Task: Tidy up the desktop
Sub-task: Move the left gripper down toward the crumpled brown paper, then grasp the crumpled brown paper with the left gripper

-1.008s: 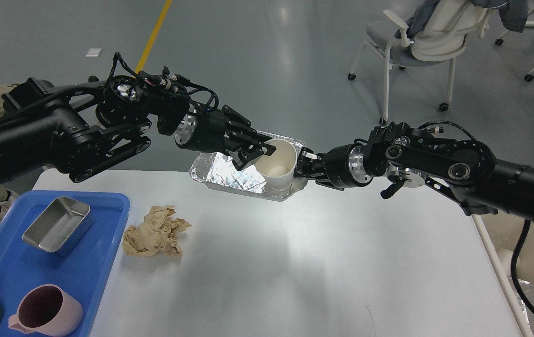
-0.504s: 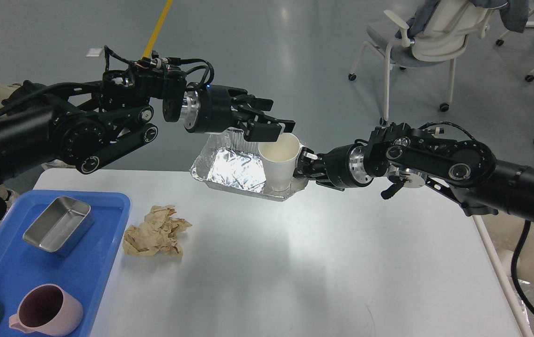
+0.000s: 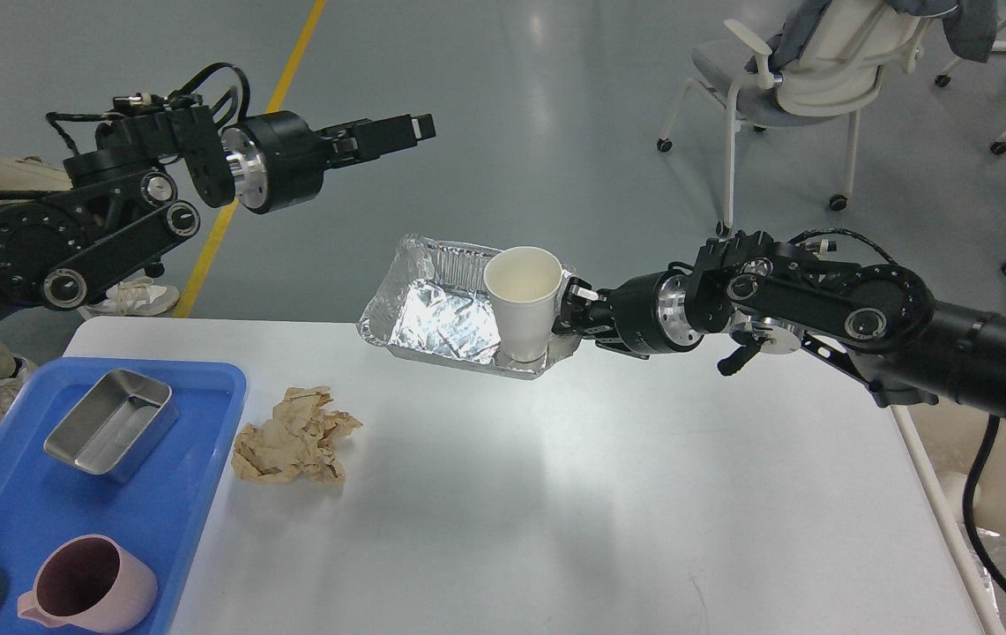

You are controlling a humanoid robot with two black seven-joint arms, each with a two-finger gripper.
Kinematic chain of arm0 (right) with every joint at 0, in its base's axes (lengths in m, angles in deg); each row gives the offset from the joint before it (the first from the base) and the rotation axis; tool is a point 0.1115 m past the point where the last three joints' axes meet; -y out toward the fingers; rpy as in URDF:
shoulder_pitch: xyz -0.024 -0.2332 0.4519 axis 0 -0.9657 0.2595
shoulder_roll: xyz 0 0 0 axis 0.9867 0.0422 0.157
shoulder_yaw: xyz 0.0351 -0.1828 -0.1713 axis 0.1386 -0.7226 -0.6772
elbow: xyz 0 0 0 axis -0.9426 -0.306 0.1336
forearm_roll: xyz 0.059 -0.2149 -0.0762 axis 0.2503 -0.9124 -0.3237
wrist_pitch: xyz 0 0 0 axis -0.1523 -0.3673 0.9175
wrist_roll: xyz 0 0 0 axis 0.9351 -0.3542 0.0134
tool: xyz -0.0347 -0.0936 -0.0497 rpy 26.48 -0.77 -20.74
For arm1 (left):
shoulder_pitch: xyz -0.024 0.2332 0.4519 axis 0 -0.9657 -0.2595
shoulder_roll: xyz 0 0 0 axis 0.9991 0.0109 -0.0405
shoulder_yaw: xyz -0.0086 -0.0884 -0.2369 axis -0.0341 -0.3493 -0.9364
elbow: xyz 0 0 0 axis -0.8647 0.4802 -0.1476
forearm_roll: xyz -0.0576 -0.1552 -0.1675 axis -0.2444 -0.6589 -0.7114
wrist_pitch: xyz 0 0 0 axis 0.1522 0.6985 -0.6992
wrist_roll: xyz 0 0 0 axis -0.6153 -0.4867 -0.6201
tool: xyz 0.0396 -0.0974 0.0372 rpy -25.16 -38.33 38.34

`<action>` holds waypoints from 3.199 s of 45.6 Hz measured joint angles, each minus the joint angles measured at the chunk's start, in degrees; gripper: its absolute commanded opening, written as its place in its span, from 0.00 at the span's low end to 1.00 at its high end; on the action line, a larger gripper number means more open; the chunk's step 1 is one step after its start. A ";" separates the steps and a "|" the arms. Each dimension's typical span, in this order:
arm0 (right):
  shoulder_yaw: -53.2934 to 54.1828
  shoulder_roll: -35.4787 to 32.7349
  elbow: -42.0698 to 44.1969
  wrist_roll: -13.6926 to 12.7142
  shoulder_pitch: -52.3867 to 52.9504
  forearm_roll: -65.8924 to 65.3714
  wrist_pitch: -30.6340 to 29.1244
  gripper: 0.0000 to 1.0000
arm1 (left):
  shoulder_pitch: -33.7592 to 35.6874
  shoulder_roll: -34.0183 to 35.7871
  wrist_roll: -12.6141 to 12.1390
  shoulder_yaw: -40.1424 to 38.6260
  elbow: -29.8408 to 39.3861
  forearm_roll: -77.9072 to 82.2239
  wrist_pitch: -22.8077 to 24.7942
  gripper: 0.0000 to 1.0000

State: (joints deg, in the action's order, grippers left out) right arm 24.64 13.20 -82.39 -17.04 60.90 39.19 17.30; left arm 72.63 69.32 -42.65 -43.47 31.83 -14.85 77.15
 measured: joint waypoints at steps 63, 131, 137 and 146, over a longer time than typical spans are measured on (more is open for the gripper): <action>-0.63 -0.70 -0.09 0.00 0.74 0.00 -0.17 0.00 | -40.13 41.46 9.24 -0.73 25.32 -5.83 -5.88 0.97; 0.86 -1.56 -2.97 0.00 1.12 -0.08 -0.07 0.00 | -17.96 0.88 13.82 12.53 -6.34 61.53 -5.98 0.97; 0.86 -2.34 -3.43 0.00 1.12 -0.06 -0.07 0.00 | -18.03 -1.40 13.83 12.80 -7.99 61.42 -6.13 0.96; 0.86 -3.59 -4.40 0.00 1.10 -0.06 -0.02 0.00 | -18.57 -3.00 15.09 12.85 -9.83 60.65 -6.17 0.87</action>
State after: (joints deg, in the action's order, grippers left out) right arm 25.51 9.60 -86.79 -17.04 62.00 39.13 17.28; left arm 54.06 66.32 -27.56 -30.62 22.00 45.80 70.98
